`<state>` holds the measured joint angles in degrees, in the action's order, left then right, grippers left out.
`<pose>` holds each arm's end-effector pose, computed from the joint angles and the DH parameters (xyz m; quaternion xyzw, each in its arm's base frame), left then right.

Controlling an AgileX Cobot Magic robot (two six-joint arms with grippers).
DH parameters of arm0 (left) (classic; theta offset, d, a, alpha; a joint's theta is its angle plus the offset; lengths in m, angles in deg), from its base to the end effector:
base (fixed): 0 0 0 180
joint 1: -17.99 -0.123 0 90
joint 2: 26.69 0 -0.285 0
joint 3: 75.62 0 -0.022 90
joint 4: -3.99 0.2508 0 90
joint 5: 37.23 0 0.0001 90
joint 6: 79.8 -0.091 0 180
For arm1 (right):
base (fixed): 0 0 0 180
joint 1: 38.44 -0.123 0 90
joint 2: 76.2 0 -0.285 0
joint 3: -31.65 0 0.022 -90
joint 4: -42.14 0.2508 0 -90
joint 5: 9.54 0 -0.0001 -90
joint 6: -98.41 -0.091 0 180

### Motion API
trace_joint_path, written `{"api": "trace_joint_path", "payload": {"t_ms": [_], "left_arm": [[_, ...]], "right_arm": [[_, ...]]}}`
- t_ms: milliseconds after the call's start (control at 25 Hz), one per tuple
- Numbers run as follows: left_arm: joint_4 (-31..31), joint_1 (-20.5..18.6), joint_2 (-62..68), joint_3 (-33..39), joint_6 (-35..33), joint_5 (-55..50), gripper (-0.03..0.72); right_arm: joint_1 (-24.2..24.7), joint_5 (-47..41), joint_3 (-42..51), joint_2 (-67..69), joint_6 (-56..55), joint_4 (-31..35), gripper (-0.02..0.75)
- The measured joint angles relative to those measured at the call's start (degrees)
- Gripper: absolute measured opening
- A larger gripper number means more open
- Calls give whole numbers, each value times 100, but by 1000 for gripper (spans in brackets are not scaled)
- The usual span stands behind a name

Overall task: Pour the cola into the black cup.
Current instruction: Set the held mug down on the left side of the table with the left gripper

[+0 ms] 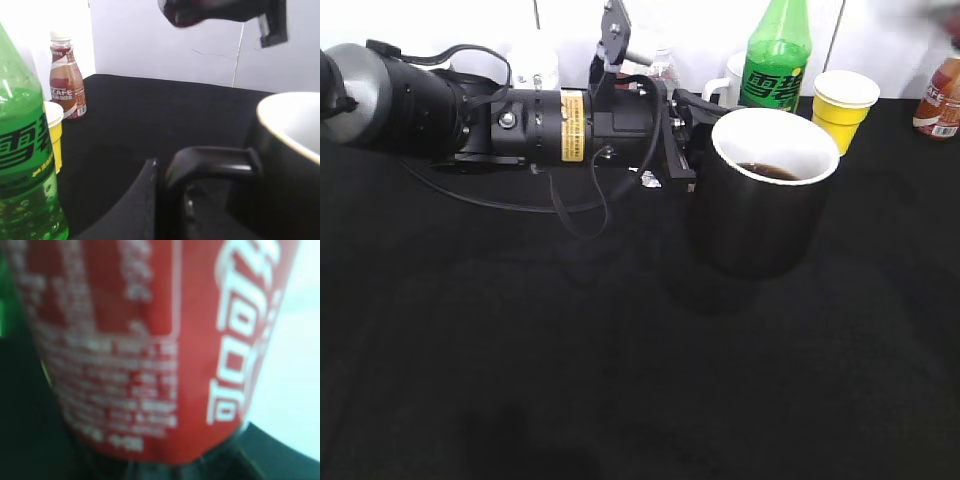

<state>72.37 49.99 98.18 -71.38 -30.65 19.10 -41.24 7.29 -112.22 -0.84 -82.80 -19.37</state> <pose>0.3259 -0.2866 0.2055 0.4819 0.5690 -0.4534 0.4884 0.2536 0.0355 0.3071 -0.4690 0.6254 -0.2024 0.5899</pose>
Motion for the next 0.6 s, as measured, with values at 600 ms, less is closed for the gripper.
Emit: {"api": "trace_joint_path", "payload": {"t_ms": [600], "left_arm": [[-244, -1205, -815, 5, -10, -852, 42]], "right_arm": [[0, 306, 0, 0, -4610, 2075, 356]]}}
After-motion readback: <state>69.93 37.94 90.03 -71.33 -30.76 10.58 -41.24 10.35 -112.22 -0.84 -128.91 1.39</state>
